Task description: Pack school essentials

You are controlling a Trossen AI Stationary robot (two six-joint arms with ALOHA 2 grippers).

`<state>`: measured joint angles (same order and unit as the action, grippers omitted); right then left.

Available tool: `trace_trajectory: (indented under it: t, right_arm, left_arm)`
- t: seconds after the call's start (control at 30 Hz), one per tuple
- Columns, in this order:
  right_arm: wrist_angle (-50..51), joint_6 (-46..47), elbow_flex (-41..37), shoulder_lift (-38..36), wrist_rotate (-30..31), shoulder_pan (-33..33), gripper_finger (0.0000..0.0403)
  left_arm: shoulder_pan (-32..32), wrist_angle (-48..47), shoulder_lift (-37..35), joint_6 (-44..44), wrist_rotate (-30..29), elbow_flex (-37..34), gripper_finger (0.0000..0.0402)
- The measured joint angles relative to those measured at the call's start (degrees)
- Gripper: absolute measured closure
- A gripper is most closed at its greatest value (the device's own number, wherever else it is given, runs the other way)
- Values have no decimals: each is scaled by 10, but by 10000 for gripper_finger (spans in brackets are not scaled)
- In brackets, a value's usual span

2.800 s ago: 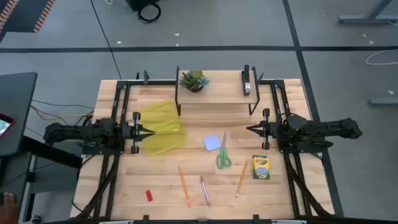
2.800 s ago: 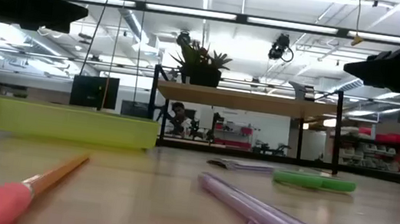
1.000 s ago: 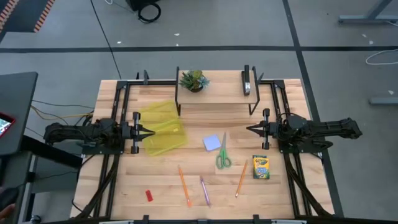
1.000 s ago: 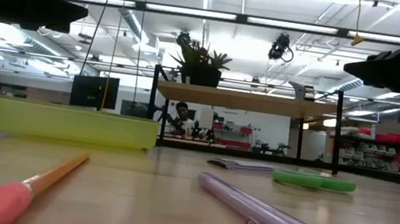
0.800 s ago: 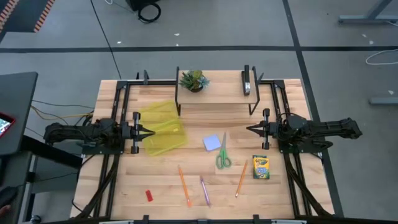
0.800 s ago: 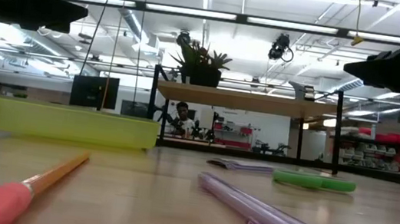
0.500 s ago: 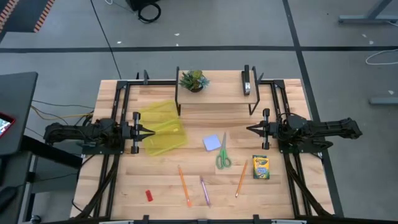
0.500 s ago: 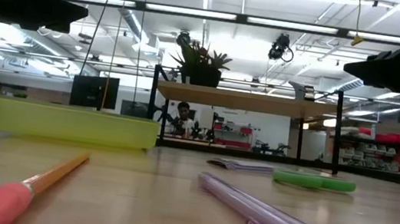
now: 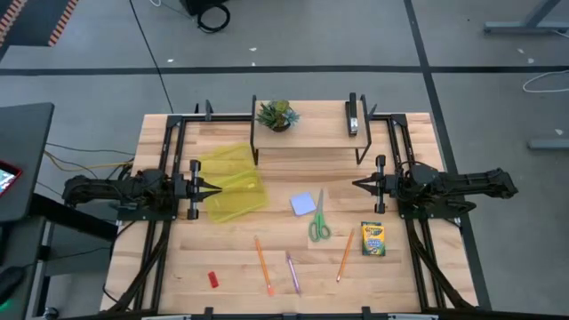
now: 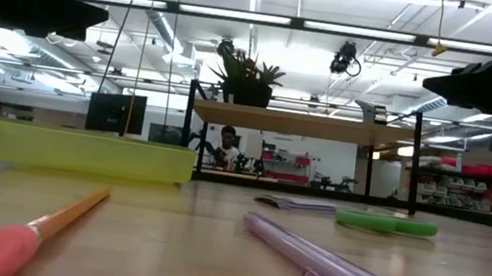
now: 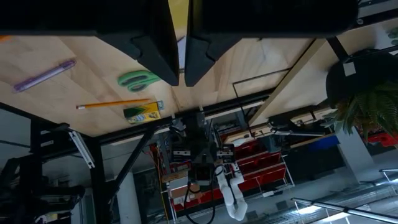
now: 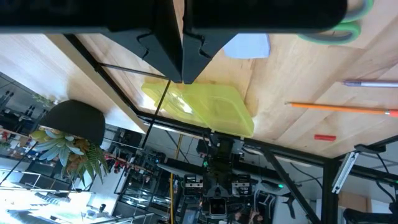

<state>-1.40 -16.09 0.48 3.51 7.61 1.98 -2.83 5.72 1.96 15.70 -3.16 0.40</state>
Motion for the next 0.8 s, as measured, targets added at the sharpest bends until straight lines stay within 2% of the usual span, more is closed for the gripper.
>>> trace_trajectory:
  t: [0.3,0.4,0.47,0.67,0.8]
  right_arm:
    - [-6,1,0,0,16,0,387]
    - [-7,45,0,0,14,0,387]
    - [-9,115,-1,0,13,0,387]
    - [-13,453,-1,0,43,0,387]
    - [-13,567,-1,0,43,0,387]
  left_arm:
    - [0,0,0,0,0,0,376]
    - [0,0,0,0,0,0,373]
    - [0,0,0,0,0,0,370]
    - [0,0,0,0,0,0,367]
    - [0,0,0,0,0,0,373]
